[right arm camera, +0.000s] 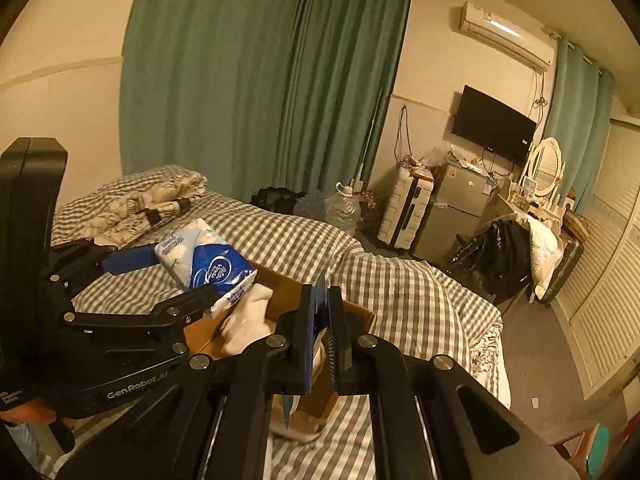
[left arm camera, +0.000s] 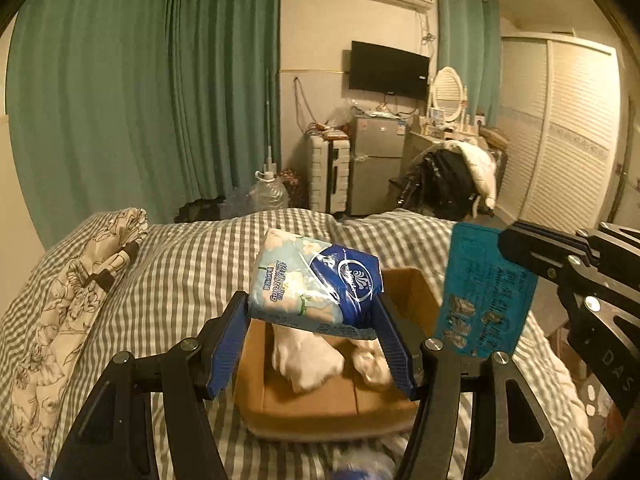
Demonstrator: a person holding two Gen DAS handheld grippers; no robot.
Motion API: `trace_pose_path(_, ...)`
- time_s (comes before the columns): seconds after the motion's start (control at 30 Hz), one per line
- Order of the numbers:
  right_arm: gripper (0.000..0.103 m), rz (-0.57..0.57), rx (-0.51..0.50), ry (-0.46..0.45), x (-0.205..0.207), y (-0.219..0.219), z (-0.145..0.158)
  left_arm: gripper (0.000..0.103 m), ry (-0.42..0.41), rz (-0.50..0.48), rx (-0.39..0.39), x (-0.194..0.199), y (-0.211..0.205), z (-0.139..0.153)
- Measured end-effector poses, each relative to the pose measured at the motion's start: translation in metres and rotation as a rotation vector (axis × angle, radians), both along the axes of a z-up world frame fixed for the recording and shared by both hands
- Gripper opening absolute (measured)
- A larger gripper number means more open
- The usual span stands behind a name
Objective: Organize objects
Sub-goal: 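Carry the tissue pack and teal card over the box and release both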
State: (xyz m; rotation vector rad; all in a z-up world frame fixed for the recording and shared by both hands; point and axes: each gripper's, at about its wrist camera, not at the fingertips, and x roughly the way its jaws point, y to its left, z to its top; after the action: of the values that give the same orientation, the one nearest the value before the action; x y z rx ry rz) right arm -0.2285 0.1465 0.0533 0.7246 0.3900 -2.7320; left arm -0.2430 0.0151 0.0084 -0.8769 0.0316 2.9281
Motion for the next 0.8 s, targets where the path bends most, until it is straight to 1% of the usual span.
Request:
trace_pose_path(0.1,0.005,-0.003,0.001,-0.025,-0.03,-0.001,-0.014,0.064,-0.021,0.005,0.009,-0.028,0.001,-0.017)
trace_pose_path(0.23,0.005,-0.014,-0.001,-0.065,-0.066,0.0,-0.04,0.064,-0.06,0.008,0.021,-0.055,0.001,-0.042)
trace_pose_path(0.4,0.005,-0.029,0.004,-0.115,-0.096,0.002,-0.074,0.064,-0.099,-0.018,0.045,-0.072,0.001,-0.067)
trace_pose_path(0.5,0.005,-0.036,0.001,-0.127,-0.102,0.004,-0.089,0.069,-0.124,-0.02,0.056,-0.076,-0.001,-0.075)
trace_pose_path(0.57,0.005,-0.043,-0.006,-0.131,-0.103,0.005,-0.092,0.071,-0.133,-0.018,0.059,-0.075,-0.002,-0.076)
trace_pose_path(0.6,0.006,-0.047,-0.006,-0.13,-0.103,0.006,-0.091,0.076,-0.135,-0.014,0.059,-0.074,-0.002,-0.075)
trace_pose_path(0.63,0.01,-0.049,-0.002,-0.127,-0.102,0.006,-0.09,0.08,-0.133,-0.009,0.059,-0.073,-0.003,-0.074)
trace_pose_path(0.67,0.024,-0.051,0.002,-0.122,-0.099,0.005,-0.088,0.084,-0.128,-0.004,0.059,-0.069,-0.003,-0.07)
trace_pose_path(0.7,0.033,-0.053,0.005,-0.113,-0.095,0.005,-0.083,0.086,-0.12,0.002,0.06,-0.066,-0.003,-0.067)
trace_pose_path(0.73,0.047,-0.057,0.004,-0.101,-0.089,0.007,-0.079,0.087,-0.114,0.005,0.059,-0.062,-0.004,-0.063)
trace_pose_path(0.77,0.054,-0.062,0.003,-0.088,-0.084,0.008,-0.074,0.088,-0.111,0.004,0.055,-0.058,-0.005,-0.059)
trace_pose_path(0.8,0.055,-0.064,0.001,-0.075,-0.078,0.008,-0.067,0.089,-0.105,0.004,0.05,-0.053,-0.005,-0.055)
